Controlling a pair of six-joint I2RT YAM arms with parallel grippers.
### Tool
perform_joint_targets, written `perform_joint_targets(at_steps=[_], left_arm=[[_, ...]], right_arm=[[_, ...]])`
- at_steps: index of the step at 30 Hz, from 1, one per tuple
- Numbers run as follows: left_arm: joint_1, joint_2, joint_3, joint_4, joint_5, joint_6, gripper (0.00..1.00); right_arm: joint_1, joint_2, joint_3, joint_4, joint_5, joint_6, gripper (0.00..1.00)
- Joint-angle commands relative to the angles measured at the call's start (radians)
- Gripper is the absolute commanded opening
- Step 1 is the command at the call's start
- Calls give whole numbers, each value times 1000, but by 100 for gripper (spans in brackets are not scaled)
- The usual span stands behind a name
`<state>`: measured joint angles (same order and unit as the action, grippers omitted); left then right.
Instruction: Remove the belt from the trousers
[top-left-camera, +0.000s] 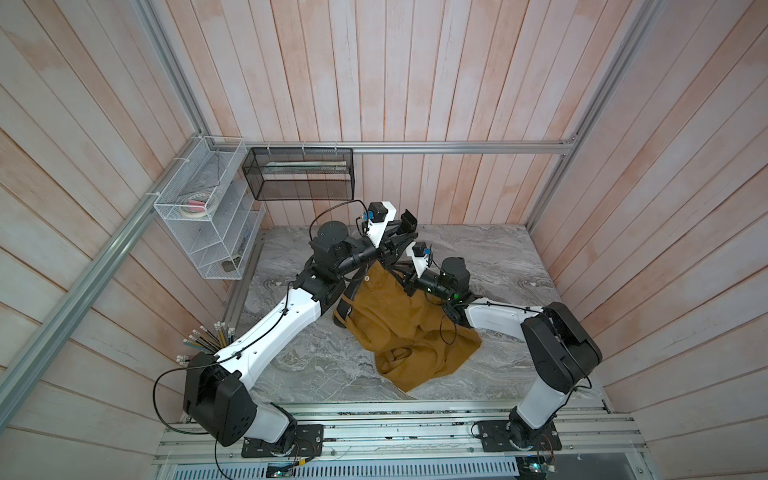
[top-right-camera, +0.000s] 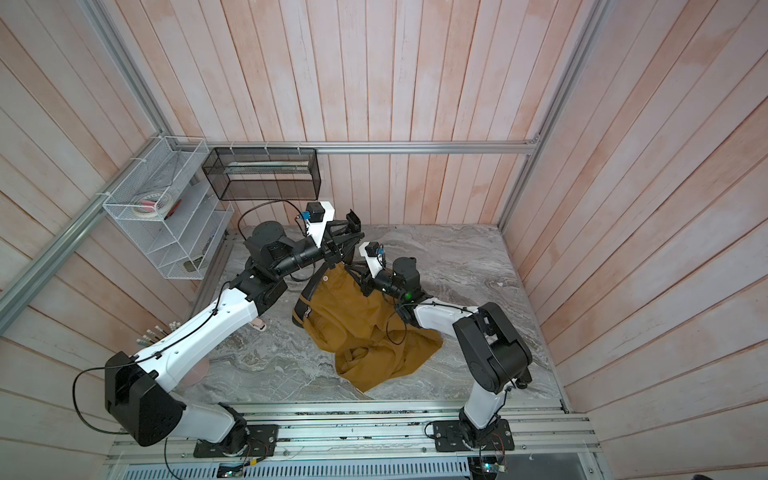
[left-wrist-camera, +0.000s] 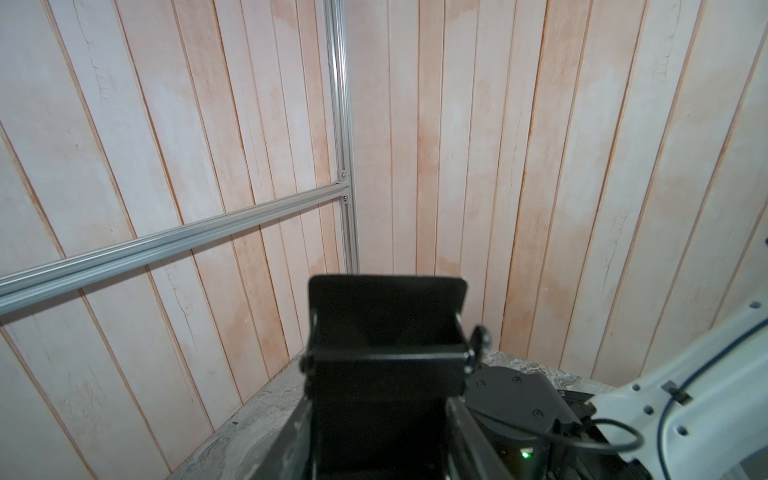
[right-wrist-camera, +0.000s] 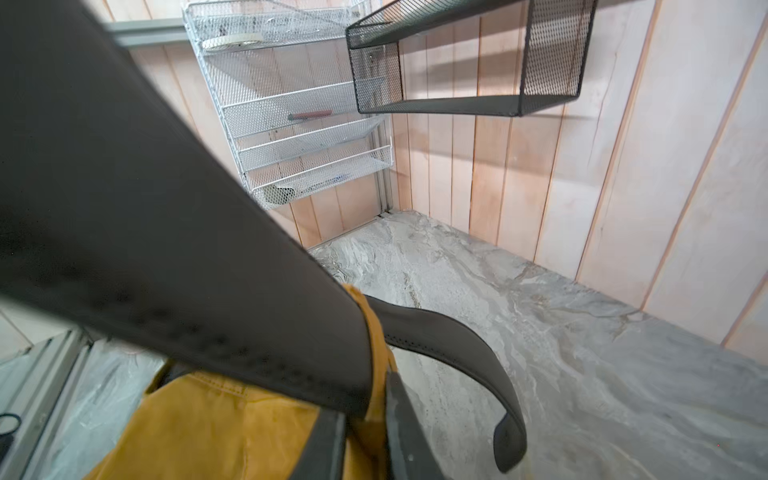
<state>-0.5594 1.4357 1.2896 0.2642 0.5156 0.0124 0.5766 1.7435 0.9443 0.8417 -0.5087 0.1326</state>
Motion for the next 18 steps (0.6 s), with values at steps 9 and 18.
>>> perform_joint_targets(at_steps=[9, 18], left_arm=[[-13, -318, -230, 59, -29, -41, 7], [-9, -406, -673, 235, -193, 39, 64]], right_arm=[[-53, -72, 50, -168, 466, -105, 9], [-121, -248, 15, -203, 507, -265, 0]])
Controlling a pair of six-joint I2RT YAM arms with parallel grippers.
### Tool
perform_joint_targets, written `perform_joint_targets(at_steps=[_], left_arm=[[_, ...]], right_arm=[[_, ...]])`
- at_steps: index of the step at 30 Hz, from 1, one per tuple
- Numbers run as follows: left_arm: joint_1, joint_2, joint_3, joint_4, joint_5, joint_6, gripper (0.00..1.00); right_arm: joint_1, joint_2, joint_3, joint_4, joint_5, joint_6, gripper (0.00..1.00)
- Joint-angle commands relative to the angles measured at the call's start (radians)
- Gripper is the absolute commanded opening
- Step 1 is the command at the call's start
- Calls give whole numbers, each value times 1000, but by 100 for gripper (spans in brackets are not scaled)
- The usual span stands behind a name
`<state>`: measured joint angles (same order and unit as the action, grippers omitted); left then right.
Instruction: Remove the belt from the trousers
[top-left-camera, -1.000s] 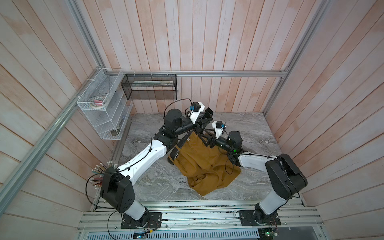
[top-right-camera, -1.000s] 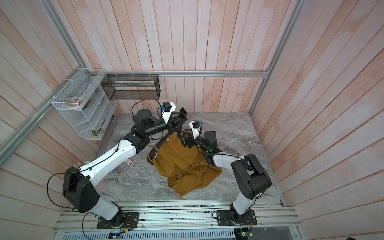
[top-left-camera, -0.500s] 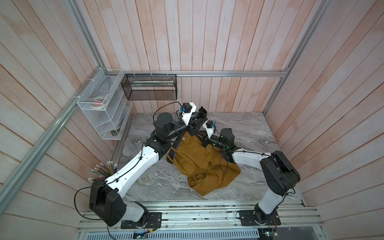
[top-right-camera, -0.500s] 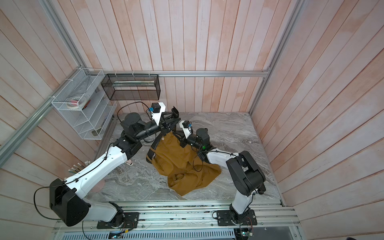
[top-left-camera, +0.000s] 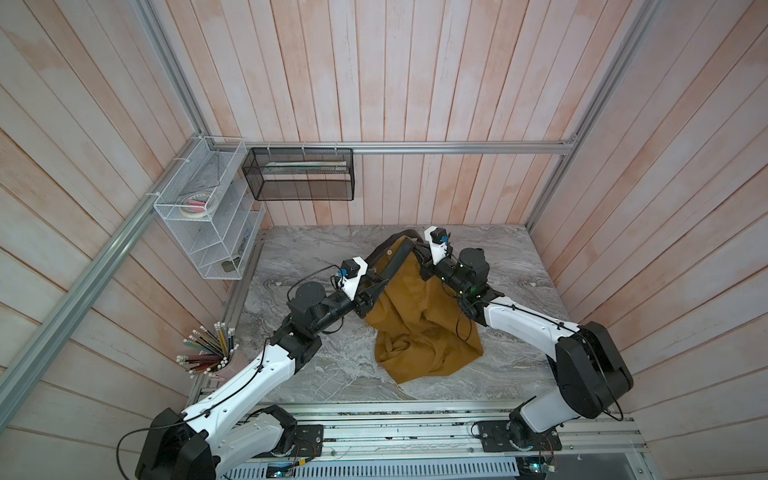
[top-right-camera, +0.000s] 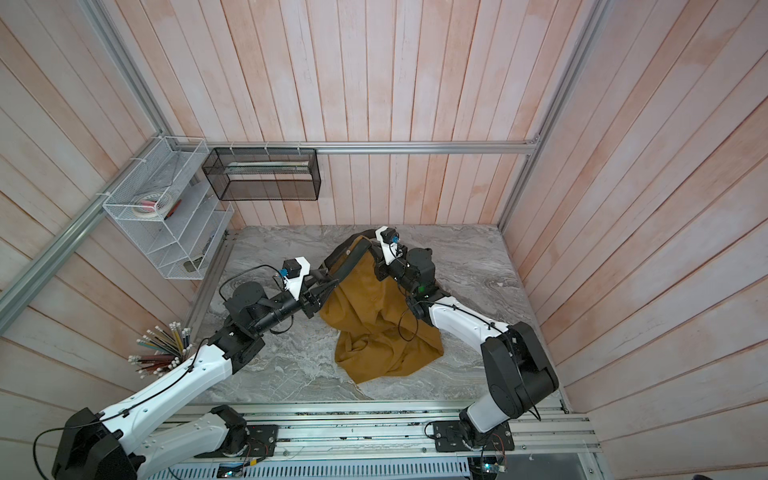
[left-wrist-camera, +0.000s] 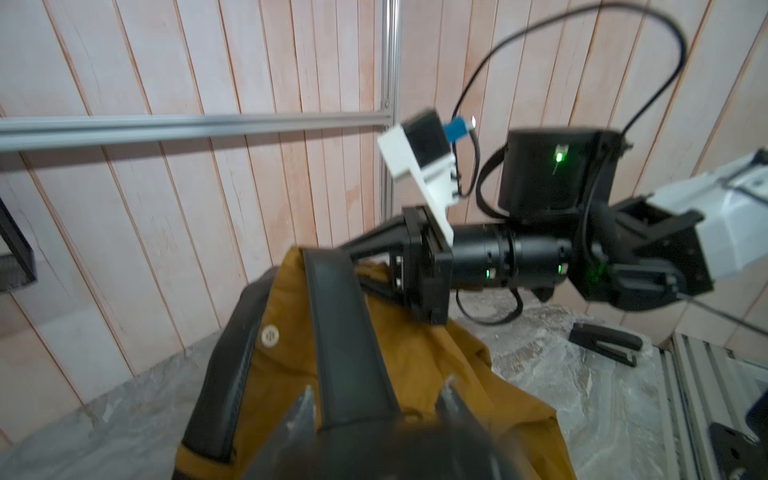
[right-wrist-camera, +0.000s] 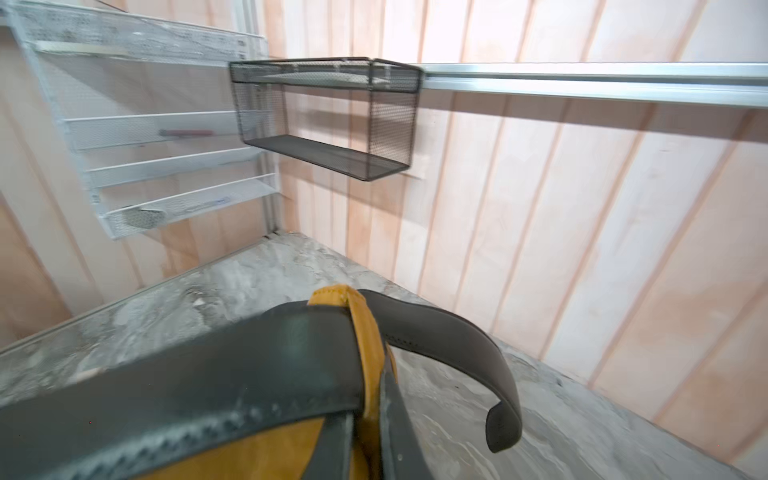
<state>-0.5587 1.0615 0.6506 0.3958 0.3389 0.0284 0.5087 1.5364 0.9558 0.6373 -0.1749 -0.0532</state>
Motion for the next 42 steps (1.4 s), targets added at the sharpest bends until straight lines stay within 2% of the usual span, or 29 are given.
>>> perform_joint_targets(at_steps=[1, 5, 9, 12, 14, 21, 27, 28, 31, 33, 35, 36, 38, 39, 40, 42], left_arm=[[-9, -30, -37, 84, -33, 41, 69], [-7, -43, -23, -33, -94, 93, 77], [-6, -17, 47, -159, -57, 120, 74], [-12, 128, 238, -327, 12, 81, 66], [-33, 251, 377, -426, -8, 61, 64], [-53, 604, 759, -551, 65, 50, 64], [-54, 796, 964, -611, 105, 57, 63], [-53, 811, 981, -612, 102, 59, 62], [-53, 843, 1017, -617, 93, 76, 49], [-53, 846, 1024, -623, 84, 94, 31], [-54, 833, 1026, -633, 80, 109, 9], [-54, 819, 1025, -639, 81, 114, 0], [-53, 780, 1014, -645, 96, 128, 0], [-55, 753, 1006, -645, 107, 135, 0], [-55, 731, 997, -644, 116, 142, 0], [-58, 671, 979, -647, 129, 155, 0]], right_arm=[[-53, -50, 0, -1, 177, -99, 0], [-53, -73, -7, -34, 209, -138, 0], [-50, -91, -24, -44, 218, -143, 0], [-40, -100, -28, -57, 224, -150, 0], [-33, -104, -34, -56, 228, -152, 0], [-23, -86, -19, -76, 214, -140, 0], [-20, -80, 9, -110, 202, -133, 2], [-19, -81, 8, -113, 205, -135, 2], [-20, -80, 8, -116, 210, -145, 2], [-19, -78, 5, -113, 216, -152, 3], [-22, -74, -3, -102, 227, -153, 10], [-23, -70, -8, -96, 230, -151, 19], [-25, -53, -11, -94, 225, -144, 48], [-27, -42, -12, -94, 211, -142, 56], [-30, -29, -12, -93, 189, -140, 60], [-30, 9, -10, -99, 136, -141, 62]])
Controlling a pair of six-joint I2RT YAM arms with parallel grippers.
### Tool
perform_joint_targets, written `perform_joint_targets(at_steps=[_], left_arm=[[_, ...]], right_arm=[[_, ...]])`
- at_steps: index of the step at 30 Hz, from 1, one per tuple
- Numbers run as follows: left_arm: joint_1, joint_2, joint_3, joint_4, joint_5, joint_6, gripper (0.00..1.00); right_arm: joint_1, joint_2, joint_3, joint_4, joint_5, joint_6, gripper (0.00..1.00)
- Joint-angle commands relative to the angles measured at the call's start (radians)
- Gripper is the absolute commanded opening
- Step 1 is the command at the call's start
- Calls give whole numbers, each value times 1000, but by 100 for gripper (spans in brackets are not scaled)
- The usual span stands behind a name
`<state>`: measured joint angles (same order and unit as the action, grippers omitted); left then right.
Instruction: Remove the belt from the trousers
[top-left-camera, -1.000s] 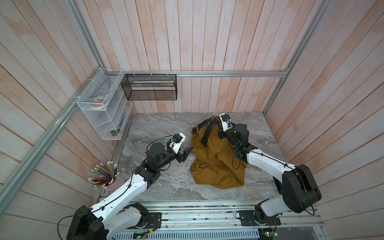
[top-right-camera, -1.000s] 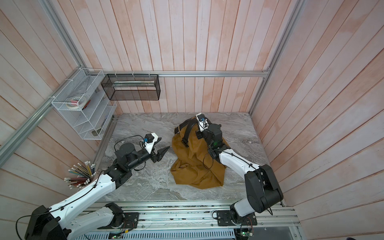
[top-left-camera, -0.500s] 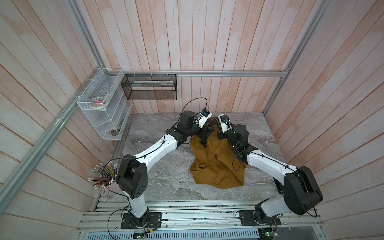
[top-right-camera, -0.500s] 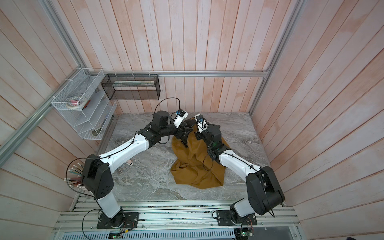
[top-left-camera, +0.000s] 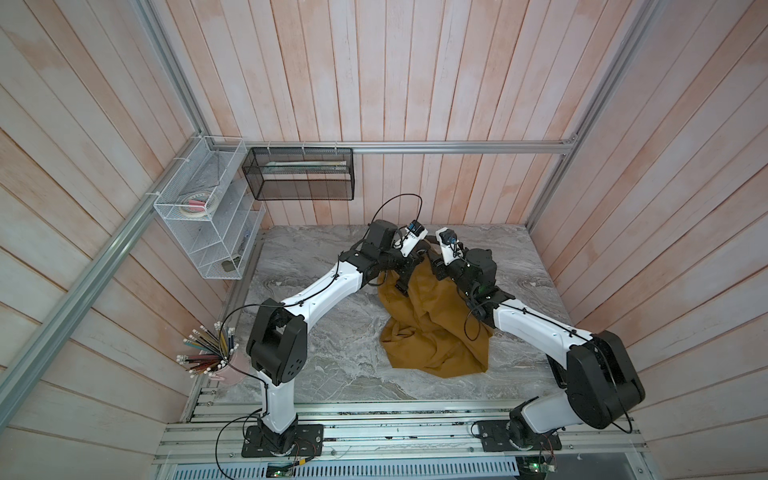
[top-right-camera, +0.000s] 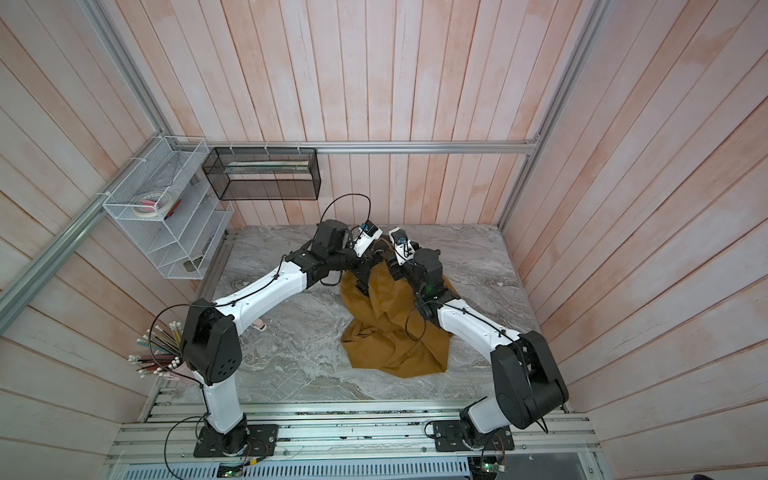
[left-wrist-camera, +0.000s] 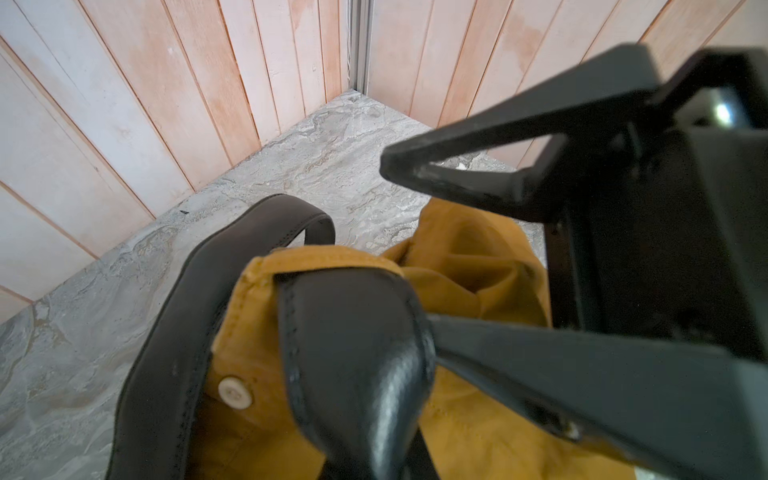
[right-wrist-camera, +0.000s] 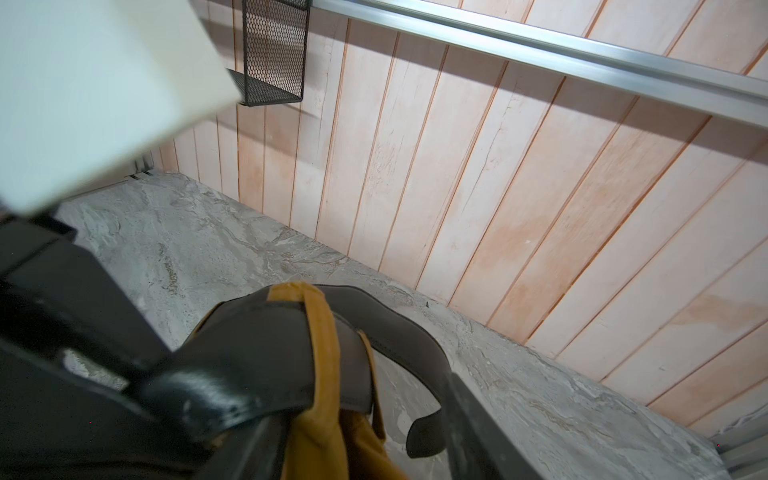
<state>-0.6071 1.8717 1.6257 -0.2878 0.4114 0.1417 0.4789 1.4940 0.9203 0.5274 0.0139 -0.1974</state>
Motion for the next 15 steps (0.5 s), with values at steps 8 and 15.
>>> perform_joint_targets(at_steps=[8, 15], left_arm=[[-11, -401, -124, 89, 78, 55, 0], [36, -647, -463, 225, 11, -4, 0]], right_arm=[[-17, 150, 87, -18, -37, 43, 38], [-110, 124, 85, -21, 10, 138, 26]])
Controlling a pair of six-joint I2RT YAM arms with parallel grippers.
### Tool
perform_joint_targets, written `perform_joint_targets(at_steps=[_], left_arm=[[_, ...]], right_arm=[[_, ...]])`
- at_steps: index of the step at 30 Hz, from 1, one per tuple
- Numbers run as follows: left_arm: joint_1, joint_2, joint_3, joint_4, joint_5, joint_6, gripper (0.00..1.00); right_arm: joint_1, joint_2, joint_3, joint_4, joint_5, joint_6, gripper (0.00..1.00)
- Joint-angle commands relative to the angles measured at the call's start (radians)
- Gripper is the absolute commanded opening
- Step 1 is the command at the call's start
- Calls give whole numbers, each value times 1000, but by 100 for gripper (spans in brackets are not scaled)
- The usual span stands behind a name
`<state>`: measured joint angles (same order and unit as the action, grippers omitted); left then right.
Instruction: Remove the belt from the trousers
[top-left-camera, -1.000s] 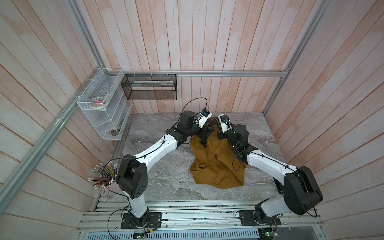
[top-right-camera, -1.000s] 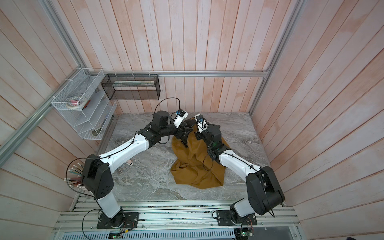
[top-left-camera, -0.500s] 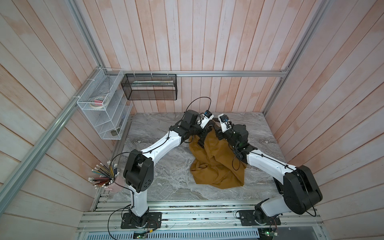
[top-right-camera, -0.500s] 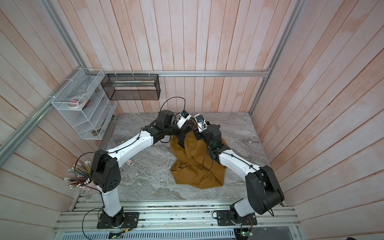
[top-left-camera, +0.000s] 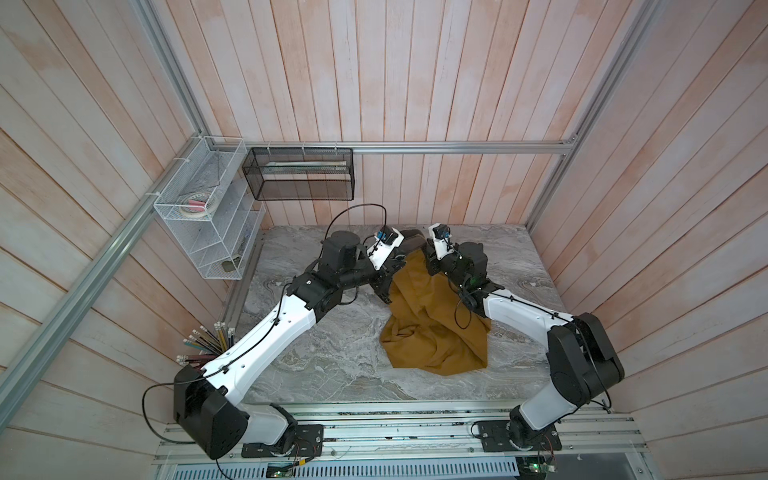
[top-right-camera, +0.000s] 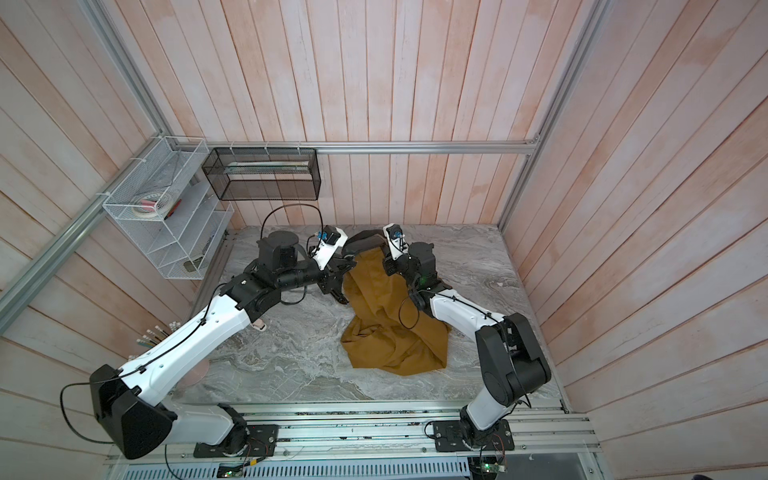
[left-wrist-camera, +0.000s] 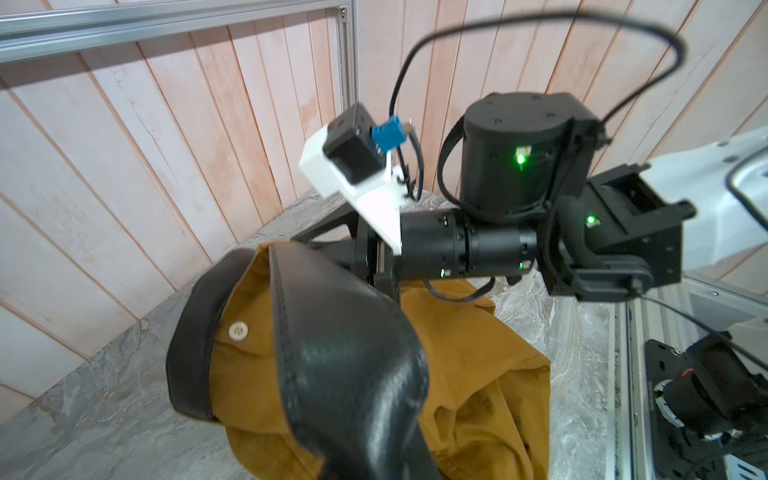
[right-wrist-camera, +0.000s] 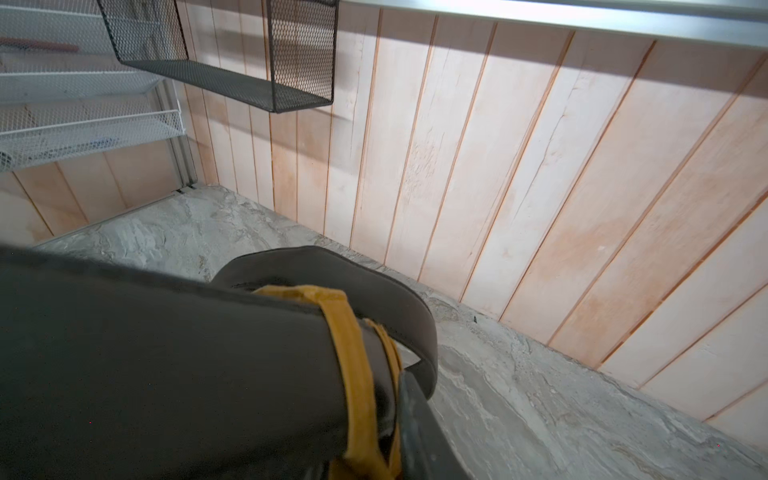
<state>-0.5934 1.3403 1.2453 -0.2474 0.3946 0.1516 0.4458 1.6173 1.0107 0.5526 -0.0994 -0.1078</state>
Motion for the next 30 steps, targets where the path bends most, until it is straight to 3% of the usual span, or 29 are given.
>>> perform_joint_targets(at_steps=[1, 7, 11, 13, 16, 22, 30], left_arm=[[35, -138, -137, 207, 24, -24, 0], [50, -143, -460, 413, -2, 31, 2], [33, -61, -487, 468, -54, 72, 37], [-9, -35, -428, 439, -101, 124, 51], [-56, 26, -291, 358, -167, 183, 61], [-97, 186, 13, 158, -158, 194, 67], [-122, 405, 306, -38, -126, 202, 67]], right_arm=[[-80, -9, -12, -41, 124, 43, 26], [-76, -102, -73, 30, 92, 33, 9], [-37, -176, -110, 58, 97, -35, 4], [-3, -203, -122, 55, 120, -95, 2], [16, -232, -135, 45, 131, -112, 2], [22, -275, -159, 35, 132, -107, 2], [22, -293, -156, -6, 134, -116, 2]])
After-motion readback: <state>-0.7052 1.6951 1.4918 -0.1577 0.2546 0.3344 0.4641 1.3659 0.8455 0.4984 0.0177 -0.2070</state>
